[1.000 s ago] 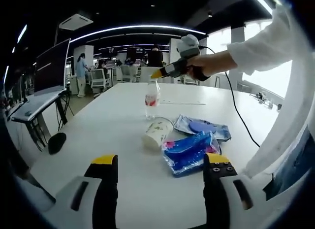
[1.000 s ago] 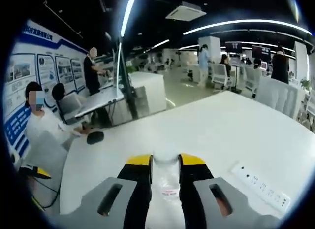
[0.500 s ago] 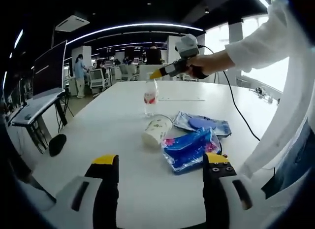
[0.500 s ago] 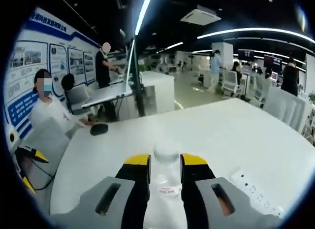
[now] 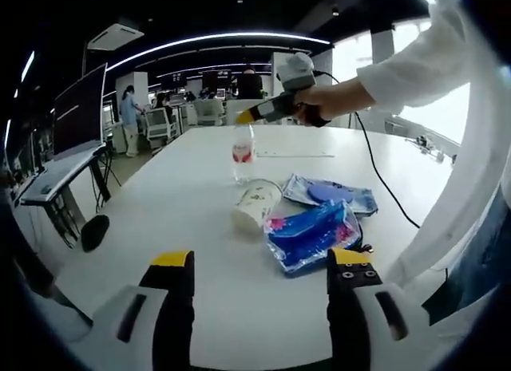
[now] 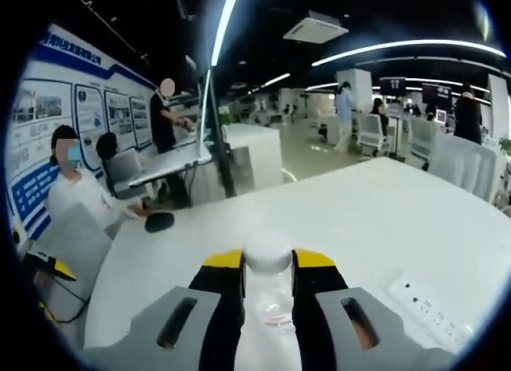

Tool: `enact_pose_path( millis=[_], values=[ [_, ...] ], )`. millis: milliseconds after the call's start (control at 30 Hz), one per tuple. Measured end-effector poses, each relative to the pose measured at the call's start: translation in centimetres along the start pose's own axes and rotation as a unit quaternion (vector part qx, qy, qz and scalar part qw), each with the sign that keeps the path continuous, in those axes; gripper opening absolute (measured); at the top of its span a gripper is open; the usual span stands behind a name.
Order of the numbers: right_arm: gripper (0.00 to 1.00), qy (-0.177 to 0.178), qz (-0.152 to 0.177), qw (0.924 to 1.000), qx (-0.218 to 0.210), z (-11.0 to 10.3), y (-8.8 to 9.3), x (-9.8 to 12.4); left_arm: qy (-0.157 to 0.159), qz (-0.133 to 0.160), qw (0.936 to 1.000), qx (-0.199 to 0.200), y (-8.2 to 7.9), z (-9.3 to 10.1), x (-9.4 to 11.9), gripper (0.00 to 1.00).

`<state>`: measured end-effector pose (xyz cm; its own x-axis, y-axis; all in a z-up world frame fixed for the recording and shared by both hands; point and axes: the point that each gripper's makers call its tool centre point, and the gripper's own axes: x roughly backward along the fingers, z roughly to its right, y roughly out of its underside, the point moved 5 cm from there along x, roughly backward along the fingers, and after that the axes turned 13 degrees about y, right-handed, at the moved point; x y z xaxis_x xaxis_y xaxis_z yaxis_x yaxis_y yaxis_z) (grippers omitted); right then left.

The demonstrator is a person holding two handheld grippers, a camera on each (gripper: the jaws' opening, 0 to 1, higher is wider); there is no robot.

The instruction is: Arrange the tabletop items into an orderly group along one side of the table until the central work area is clear of visible clutter.

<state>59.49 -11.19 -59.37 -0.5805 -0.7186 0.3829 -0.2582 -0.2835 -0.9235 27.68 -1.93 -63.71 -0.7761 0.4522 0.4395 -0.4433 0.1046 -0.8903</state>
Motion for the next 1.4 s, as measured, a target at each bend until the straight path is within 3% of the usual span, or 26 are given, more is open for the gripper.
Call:
enact_pose_path(
  millis=[133, 367, 733, 1300, 1333, 1400],
  values=[
    [0.18, -0.034, -0.004, 0.9992, 0.020, 0.3, 0.1, 0.3, -0.005, 0.003, 1.0000, 0.001, -0.1, -0.2, 0.1, 0.68],
    [0.18, -0.047, 0.009, 0.9981, 0.038, -0.1, -0.4, 0.9, -0.009, 0.005, 0.9999, 0.004, 0.0, -0.3, 0.2, 0.68],
    [0.18, -0.042, 0.011, 0.9985, 0.031, 0.3, -1.0, 0.5, -0.009, -0.002, 1.0000, 0.003, 0.2, -0.1, 0.2, 0.67],
    [0.20, -0.041, 0.008, 0.9983, 0.040, 1.9, -0.2, -0.9, -0.014, -0.002, 0.9999, 0.006, 0.1, -0.2, 0.3, 0.68],
    [0.21, -0.039, 0.004, 0.9988, 0.030, 2.1, -0.2, -0.8, -0.013, -0.002, 0.9999, 0.006, 0.1, -0.2, 0.3, 0.68],
    [0.32, -0.028, 0.002, 0.9995, 0.015, 2.5, -0.5, -0.4, -0.011, -0.002, 0.9999, 0.006, 0.1, -0.1, 0.2, 0.68]
  ],
)
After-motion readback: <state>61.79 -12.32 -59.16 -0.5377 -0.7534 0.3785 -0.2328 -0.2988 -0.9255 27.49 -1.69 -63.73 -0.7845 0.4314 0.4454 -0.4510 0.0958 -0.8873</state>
